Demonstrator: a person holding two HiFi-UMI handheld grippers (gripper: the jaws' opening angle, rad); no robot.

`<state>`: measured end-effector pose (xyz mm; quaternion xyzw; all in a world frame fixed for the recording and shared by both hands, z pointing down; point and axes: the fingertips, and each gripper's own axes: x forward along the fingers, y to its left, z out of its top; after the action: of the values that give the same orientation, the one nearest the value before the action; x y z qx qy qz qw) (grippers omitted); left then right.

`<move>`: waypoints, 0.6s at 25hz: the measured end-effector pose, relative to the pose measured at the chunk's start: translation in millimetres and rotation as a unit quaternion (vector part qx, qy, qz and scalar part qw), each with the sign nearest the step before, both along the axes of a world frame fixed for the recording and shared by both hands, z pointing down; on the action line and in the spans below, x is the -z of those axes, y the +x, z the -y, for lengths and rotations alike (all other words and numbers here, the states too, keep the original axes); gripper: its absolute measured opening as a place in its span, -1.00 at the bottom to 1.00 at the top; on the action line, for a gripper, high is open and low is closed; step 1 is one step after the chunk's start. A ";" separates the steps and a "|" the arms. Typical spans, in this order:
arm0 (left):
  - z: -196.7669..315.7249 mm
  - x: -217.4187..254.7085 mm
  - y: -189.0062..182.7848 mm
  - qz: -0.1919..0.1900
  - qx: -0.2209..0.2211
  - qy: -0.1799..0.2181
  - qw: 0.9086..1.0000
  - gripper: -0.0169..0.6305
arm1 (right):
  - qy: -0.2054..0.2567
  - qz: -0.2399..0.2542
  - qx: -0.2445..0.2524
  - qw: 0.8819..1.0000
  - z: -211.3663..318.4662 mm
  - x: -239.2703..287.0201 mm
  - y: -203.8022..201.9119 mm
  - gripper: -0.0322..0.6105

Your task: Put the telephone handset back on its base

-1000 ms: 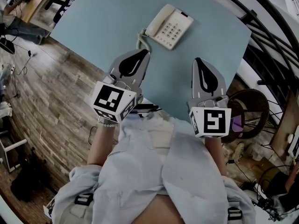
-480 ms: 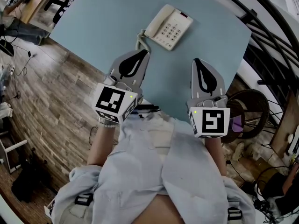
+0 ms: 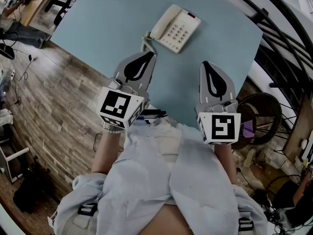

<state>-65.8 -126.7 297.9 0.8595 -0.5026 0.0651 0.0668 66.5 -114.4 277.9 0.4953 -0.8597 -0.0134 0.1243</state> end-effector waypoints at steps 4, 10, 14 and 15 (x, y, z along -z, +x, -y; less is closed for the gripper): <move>1.2 -3.0 0.0 0.001 -0.001 -0.004 1.000 -0.91 | -0.002 -0.002 0.001 1.000 0.8 -1.8 -0.2 -0.89; 3.6 -6.4 1.6 0.002 -0.005 -0.008 1.000 -0.91 | -0.006 -0.005 0.001 1.000 2.6 -3.3 -1.4 -0.89; 5.1 -8.7 3.0 0.001 -0.007 -0.011 1.000 -0.91 | -0.006 -0.002 0.000 1.000 3.8 -5.7 -0.8 -0.88; 5.8 -9.3 3.0 0.001 -0.007 -0.012 1.000 -0.91 | -0.007 -0.004 0.001 1.000 4.3 -5.8 -1.4 -0.89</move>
<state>-62.8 -132.5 307.2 0.8622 -0.4955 0.0729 0.0761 65.1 -118.6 283.7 0.4936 -0.8597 -0.0097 0.1310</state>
